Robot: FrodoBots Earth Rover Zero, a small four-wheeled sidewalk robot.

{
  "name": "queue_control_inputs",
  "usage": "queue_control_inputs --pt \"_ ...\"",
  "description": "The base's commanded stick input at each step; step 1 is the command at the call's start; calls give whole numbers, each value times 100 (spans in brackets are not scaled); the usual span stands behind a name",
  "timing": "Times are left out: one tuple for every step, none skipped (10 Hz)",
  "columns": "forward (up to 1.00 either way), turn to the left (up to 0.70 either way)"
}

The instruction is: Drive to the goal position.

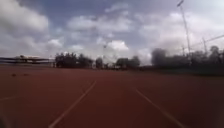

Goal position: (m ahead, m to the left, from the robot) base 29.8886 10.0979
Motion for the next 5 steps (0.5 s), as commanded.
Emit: queue_control_inputs --pt "70 0" --pt "70 0" --pt "70 0" --pt "70 0" --pt "70 0"
